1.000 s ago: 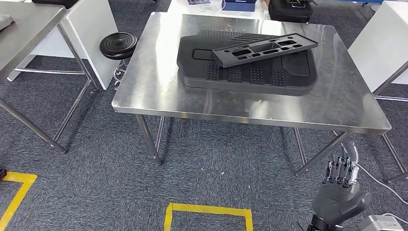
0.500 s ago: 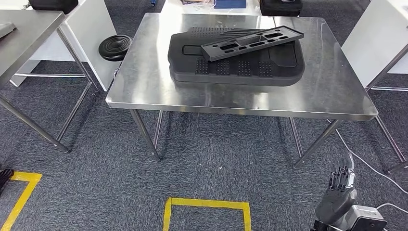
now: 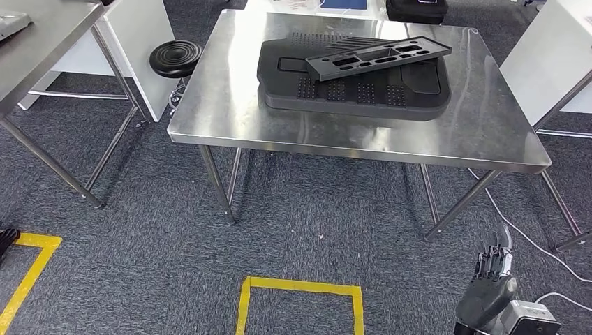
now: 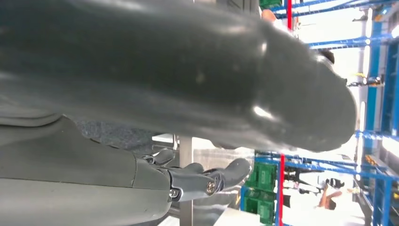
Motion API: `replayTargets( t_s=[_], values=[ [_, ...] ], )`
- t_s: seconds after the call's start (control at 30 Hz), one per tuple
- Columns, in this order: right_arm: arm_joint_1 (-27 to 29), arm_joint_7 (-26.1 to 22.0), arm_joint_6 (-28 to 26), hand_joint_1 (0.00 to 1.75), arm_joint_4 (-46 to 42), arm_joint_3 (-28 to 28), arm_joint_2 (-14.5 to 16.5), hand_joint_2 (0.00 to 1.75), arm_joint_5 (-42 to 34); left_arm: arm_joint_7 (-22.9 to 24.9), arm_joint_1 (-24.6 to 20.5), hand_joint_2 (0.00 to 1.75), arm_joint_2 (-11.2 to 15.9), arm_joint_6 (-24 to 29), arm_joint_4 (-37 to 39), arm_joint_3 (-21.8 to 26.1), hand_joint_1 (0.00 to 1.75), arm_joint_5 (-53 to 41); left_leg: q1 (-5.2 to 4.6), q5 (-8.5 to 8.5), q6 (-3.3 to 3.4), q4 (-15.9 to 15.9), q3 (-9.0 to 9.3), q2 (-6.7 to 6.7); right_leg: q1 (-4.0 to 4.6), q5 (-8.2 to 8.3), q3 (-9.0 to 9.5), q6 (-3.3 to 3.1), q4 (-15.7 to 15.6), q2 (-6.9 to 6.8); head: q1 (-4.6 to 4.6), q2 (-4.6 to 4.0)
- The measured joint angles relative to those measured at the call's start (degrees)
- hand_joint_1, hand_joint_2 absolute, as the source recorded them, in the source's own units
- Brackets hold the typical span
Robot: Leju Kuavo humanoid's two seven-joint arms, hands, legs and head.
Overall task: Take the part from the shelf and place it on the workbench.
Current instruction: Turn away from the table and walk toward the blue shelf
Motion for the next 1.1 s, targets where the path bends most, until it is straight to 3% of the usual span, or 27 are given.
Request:
replayTargets(
  t_s=[0.07,0.1,0.13,0.2,0.23,0.3,0.37,0.4,0.47,0.53,0.57,0.6,0.63,0.73,0.8,0.87,0.93,0.97,1.03,1.1],
  values=[
    [0.0,0.0,0.1,0.0,0.0,-0.1,0.0,0.0,0.1,0.0,0.0,0.0,0.0,0.0,0.0,0.0,0.0,0.0,-0.01,0.82,-0.06,0.0,-1.22,0.06,-0.24,-2.8,-1.87,0.28,6.2,0.01,0.03,0.0],
    [0.0,0.0,0.1,0.0,0.1,-0.2,0.0,0.0,0.1,0.0,0.0,0.0,0.0,0.0,0.0,0.0,0.0,-0.1,0.02,1.23,-0.15,0.0,-1.76,0.08,-0.35,-2.88,-1.4,0.75,6.5,0.0,0.04,0.0],
    [0.0,0.0,0.2,0.0,0.1,-0.3,0.0,0.0,0.1,0.0,0.0,0.0,0.0,0.0,0.0,0.0,0.0,-0.1,0.07,1.63,-0.31,0.0,-2.25,0.09,-0.47,-2.1,0.29,1.35,4.5,0.0,0.04,0.0],
    [-0.1,0.0,0.2,0.0,0.1,-0.5,0.0,0.0,0.1,0.0,0.0,0.0,-0.1,0.0,0.0,0.0,0.0,-0.1,0.13,2.43,-0.83,0.1,-2.99,0.02,-0.66,0.06,6.11,2.22,-4.2,0.01,0.06,0.0],
    [-0.2,0.0,0.2,0.0,0.1,-0.5,0.0,0.0,0.1,0.0,0.0,0.0,-0.1,0.0,0.0,0.0,0.0,-0.1,0.12,2.83,-1.2,0.0,-3.19,-0.01,-0.55,0.9,8.55,2.17,-7.9,0.11,0.01,0.0],
    [-0.2,0.0,0.3,0.0,0.2,-0.6,0.0,0.0,0.1,0.0,0.0,0.0,-0.1,0.0,0.0,0.0,0.0,-0.1,0.03,3.62,-2.01,-0.2,-3.27,-0.08,-0.23,1.34,10.17,1.44,-11.1,0.35,-0.1,0.0],
    [-0.2,0.0,0.3,0.0,0.2,-0.8,0.0,0.0,0.1,0.0,0.0,0.0,-0.2,0.0,0.0,0.0,0.0,-0.1,0.13,4.27,-2.81,-0.5,-3.27,-0.14,-0.18,1.98,9.44,0.45,-11.1,0.43,-0.19,0.0],
    [-0.2,0.1,0.3,0.0,0.2,-0.9,0.0,0.0,0.1,0.0,0.0,0.0,-0.2,0.0,0.0,0.1,0.0,-0.1,0.22,3.75,-3.1,-0.3,-3.5,-0.14,-0.3,2.35,9.16,-0.14,-11.1,0.38,-0.24,0.0],
    [-0.2,0.0,0.3,0.0,0.2,-1.0,0.1,0.0,0.1,0.0,0.1,0.0,-0.2,0.0,0.0,0.1,0.0,-0.1,0.33,-0.18,-3.46,3.2,-4.68,-0.13,-0.6,3.25,8.46,-1.35,-11.3,0.18,-0.34,0.0],
    [-0.2,0.0,0.3,0.0,0.2,-1.1,0.1,0.0,0.1,0.0,0.1,0.0,-0.2,0.0,0.0,0.1,0.0,-0.1,0.32,-5.66,-3.73,10.4,-6.61,-0.16,-0.35,3.99,7.7,-1.94,-11.2,0.04,-0.43,0.0],
    [-0.2,0.0,0.3,0.0,0.2,-1.1,0.2,0.0,0.0,0.0,0.1,0.0,-0.2,0.0,0.0,0.1,0.0,-0.1,0.3,-7.13,-3.84,13.6,-7.19,-0.18,-0.19,4.33,7.33,-1.99,-11.2,-0.01,-0.4,0.0],
    [-0.2,0.0,0.3,0.0,0.3,-1.2,0.2,0.0,0.0,0.0,0.1,0.0,-0.2,0.0,0.0,0.1,0.0,-0.1,0.3,-7.37,-3.87,15.1,-6.93,-0.17,-0.07,4.64,6.94,-1.94,-11.0,-0.02,-0.42,0.0],
    [-0.2,0.1,0.4,0.0,0.3,-1.2,0.3,0.0,0.0,0.0,0.1,0.0,-0.2,0.0,0.0,0.1,0.0,-0.1,0.3,-6.56,-3.81,14.4,-5.61,-0.16,-0.01,4.87,6.59,-1.87,-10.7,-0.03,-0.4,0.0],
    [-0.2,0.2,0.4,0.0,0.4,-1.3,0.3,0.0,0.1,0.0,0.1,0.0,-0.1,0.0,0.0,0.1,0.0,-0.2,0.21,-3.52,-3.28,3.9,2.05,-0.21,0.14,5.15,5.38,-1.52,-9.6,-0.01,-0.4,0.0],
    [-0.3,0.4,0.5,0.0,0.4,-1.5,0.4,0.0,0.4,0.0,0.1,0.0,0.0,0.0,0.0,0.2,0.0,-0.2,-0.08,-3.4,-2.83,0.3,4.02,-0.28,0.32,5.5,4.81,-0.95,-9.2,-0.03,-0.38,0.0],
    [-0.3,1.0,0.8,0.0,0.6,-1.7,0.5,0.0,0.8,0.0,0.0,0.0,0.0,0.0,0.0,0.3,0.0,-0.2,-0.31,-2.84,-2.19,-0.1,3.5,-0.23,0.41,6.02,4.48,-0.11,-9.1,0.0,-0.36,0.0],
    [-0.4,1.6,1.2,0.0,1.0,-2.4,0.6,0.0,1.2,0.0,-0.1,0.0,0.0,-0.1,0.0,0.3,0.0,-0.2,-0.18,-1.96,-1.15,-0.5,2.8,-0.06,0.33,4.97,3.41,0.27,-7.9,0.07,-0.25,0.0],
    [-0.5,2.0,1.4,0.0,1.4,-2.9,0.6,0.0,1.4,-0.1,-0.1,0.0,0.0,-0.1,0.0,0.3,0.0,-0.3,-0.04,-1.41,-0.66,-0.8,2.28,0.02,0.3,3.42,2.36,0.21,-5.8,0.11,-0.11,0.0],
    [-0.7,2.7,2.1,0.0,2.5,-3.9,0.7,0.0,1.8,-0.1,-0.2,0.0,0.0,-0.2,0.0,0.3,0.0,-0.5,-0.01,-0.39,-0.23,-0.8,0.95,0.12,-0.01,-0.74,-0.49,-0.01,1.3,0.13,0.2,0.0],
    [-0.9,3.7,2.9,0.0,4.2,-4.9,0.8,0.0,2.8,-0.1,-0.2,0.0,0.0,-0.3,0.0,0.3,0.0,-0.6,-0.02,0.59,-0.3,-0.8,-0.41,0.18,-0.3,-2.68,-1.8,0.58,6.6,0.12,0.2,0.0]
  ],
)
